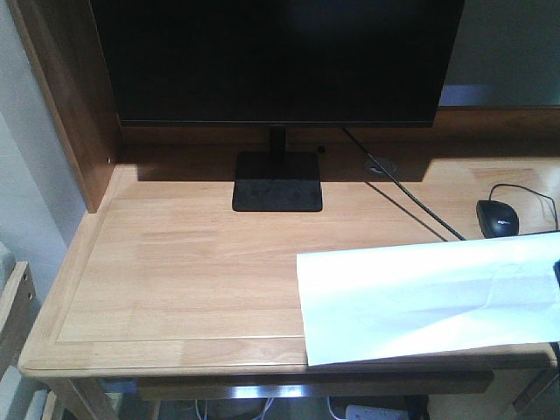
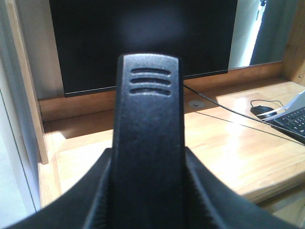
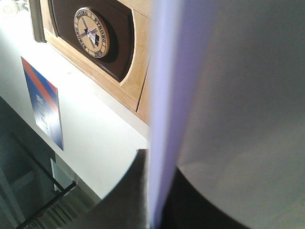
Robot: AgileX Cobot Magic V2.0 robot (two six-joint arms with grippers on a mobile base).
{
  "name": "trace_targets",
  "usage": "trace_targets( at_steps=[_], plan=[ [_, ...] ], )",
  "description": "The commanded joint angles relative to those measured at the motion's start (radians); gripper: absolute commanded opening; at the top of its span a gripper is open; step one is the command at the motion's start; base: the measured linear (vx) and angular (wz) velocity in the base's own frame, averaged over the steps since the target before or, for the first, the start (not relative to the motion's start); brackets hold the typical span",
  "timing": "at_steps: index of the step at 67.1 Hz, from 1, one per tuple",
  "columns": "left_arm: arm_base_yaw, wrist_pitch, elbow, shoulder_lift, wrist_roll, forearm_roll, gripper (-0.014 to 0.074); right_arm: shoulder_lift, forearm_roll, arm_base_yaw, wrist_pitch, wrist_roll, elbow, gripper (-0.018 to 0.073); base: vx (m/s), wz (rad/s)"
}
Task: Grab stapler and paper to desk for stapling
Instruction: 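Approach the desk front, holding stapler and paper, then lower the stapler onto the desk with the left gripper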
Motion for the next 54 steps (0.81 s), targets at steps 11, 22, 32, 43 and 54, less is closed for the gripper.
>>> trace_targets(
  at_steps=[11, 22, 32, 43, 54],
  plan=[
    [-0.003, -0.152, -0.026, 0.023, -0.001, 0.046, -0.0006, 0.005, 0.017, 0.0, -0.055, -0.006, 0.025, -0.0005, 0.0, 0.0],
    [-0.003, -0.171, -0.027, 0.037, -0.052, -0.028, -0.0006, 0.005, 0.017, 0.0, -0.055, -0.006, 0.025, -0.0005, 0.0, 0.0],
    [-0.003, -0.195, -0.038, 0.151, -0.024, -0.082, -0.0006, 0.005, 0.017, 0.0, -0.055, -0.006, 0.025, -0.0005, 0.0, 0.0],
    [-0.003, -0.215, -0.12, 0.365, 0.148, -0.211, -0.0006, 0.005, 0.017, 0.0, -0.055, -0.006, 0.025, -0.0005, 0.0, 0.0],
    [-0.003, -0.23, -0.205, 0.583, 0.412, -0.414, -0.0006, 0.005, 0.017, 0.0, -0.055, -0.006, 0.025, -0.0005, 0.0, 0.0]
  ],
)
